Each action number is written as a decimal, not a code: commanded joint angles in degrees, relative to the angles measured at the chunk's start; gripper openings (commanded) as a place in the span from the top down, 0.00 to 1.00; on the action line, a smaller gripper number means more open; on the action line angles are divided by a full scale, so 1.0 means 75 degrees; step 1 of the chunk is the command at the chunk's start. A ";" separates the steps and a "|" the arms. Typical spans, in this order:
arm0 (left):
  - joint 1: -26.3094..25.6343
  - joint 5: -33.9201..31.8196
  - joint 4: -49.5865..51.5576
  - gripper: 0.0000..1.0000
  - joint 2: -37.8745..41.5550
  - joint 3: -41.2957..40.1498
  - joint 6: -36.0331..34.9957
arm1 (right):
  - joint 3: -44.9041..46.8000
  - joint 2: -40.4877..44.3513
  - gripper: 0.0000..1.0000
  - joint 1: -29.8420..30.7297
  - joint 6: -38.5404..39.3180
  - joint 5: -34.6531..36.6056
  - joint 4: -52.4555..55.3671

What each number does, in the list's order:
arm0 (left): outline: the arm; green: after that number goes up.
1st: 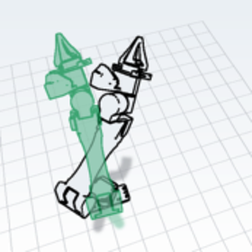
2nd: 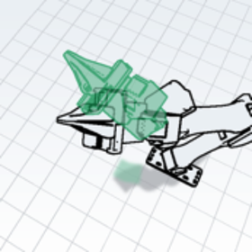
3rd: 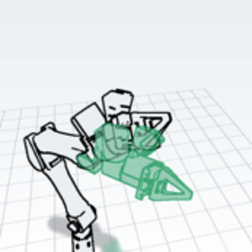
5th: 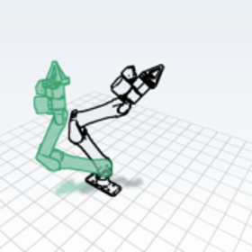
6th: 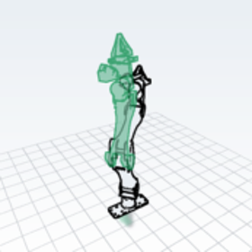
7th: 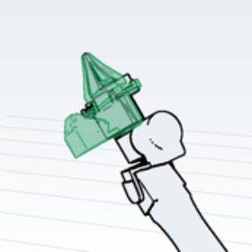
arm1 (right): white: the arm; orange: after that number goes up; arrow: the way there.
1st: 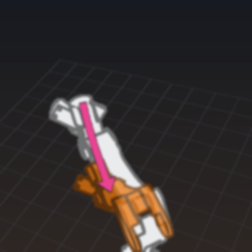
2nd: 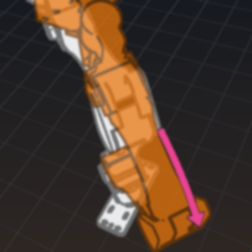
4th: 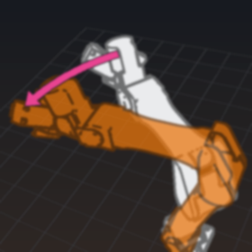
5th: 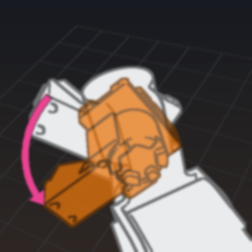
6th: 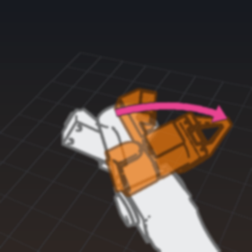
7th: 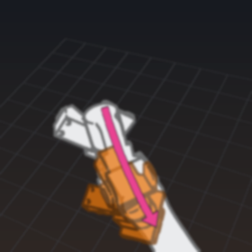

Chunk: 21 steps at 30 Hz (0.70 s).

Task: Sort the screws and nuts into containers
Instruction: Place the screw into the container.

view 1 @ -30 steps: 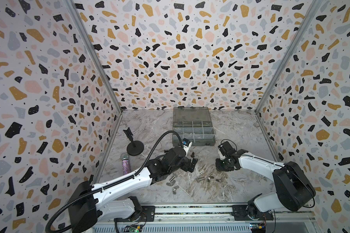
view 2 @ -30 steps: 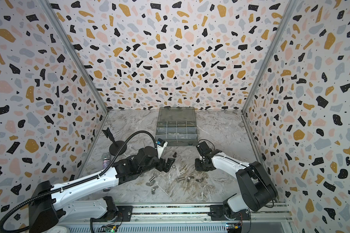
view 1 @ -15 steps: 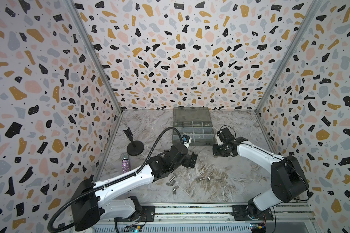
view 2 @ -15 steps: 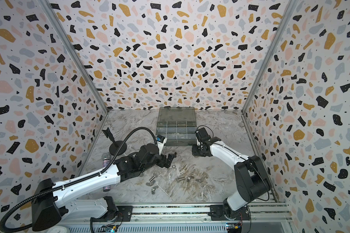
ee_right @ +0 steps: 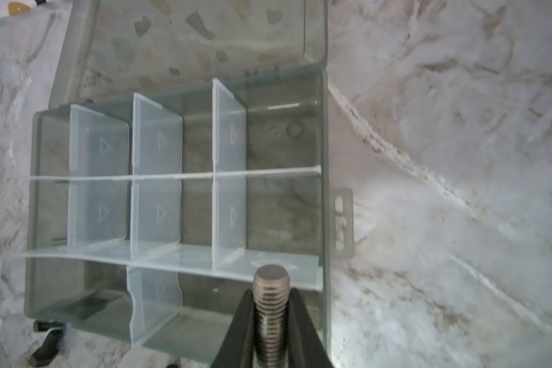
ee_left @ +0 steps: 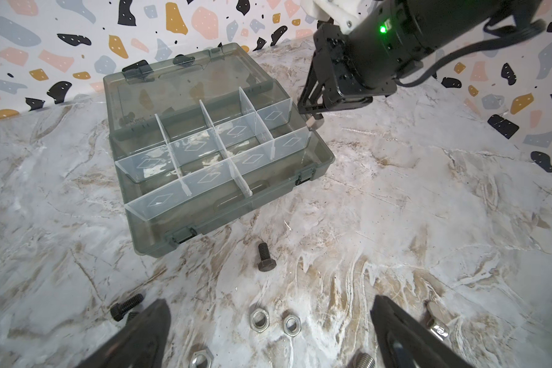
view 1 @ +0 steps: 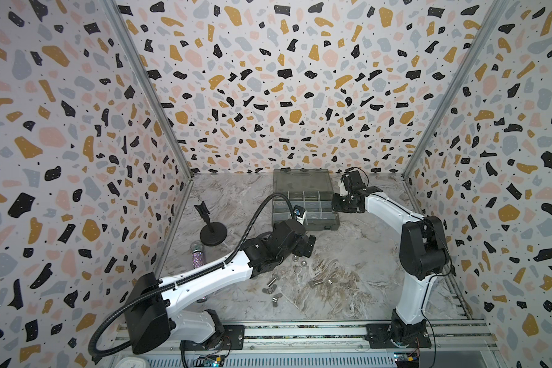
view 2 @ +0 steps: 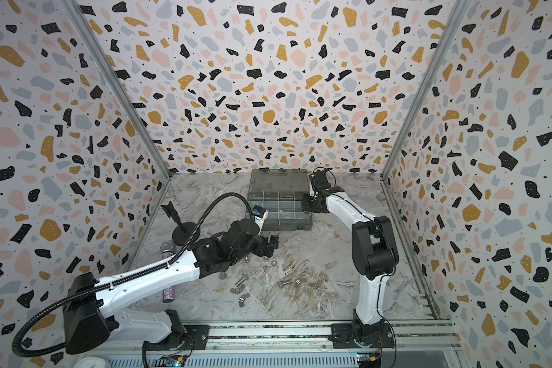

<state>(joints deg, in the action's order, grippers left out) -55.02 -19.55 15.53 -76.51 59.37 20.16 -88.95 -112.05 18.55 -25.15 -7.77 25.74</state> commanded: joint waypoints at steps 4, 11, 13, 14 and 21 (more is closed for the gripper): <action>0.0068 -0.0219 0.0130 0.00 -0.0443 0.0603 -0.0310 | -0.0995 -0.0523 0.92 -0.0202 0.0069 -0.0380 -0.0021; 0.0211 -0.0065 0.0133 0.00 -0.0707 0.0798 -0.0333 | -0.1230 -0.0970 0.92 -0.0339 0.0060 -0.0622 -0.0189; 0.0255 -0.0032 0.0121 0.01 -0.0733 0.0790 -0.0333 | -0.1226 -0.1038 0.92 -0.0340 0.0038 -0.0706 -0.0219; 0.0269 -0.0040 0.0118 0.00 -0.0740 0.0790 -0.0325 | -0.1223 -0.1050 0.91 -0.0340 0.0047 -0.0741 -0.0221; 0.0354 0.0062 0.0088 0.00 -0.0822 0.0744 -0.0309 | -0.1007 -0.1069 0.72 -0.0328 0.0066 -0.0801 -0.0360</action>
<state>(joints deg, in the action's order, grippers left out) -52.82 -19.75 16.51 -82.30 63.77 18.63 -96.07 -121.40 16.03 -25.17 -12.95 23.97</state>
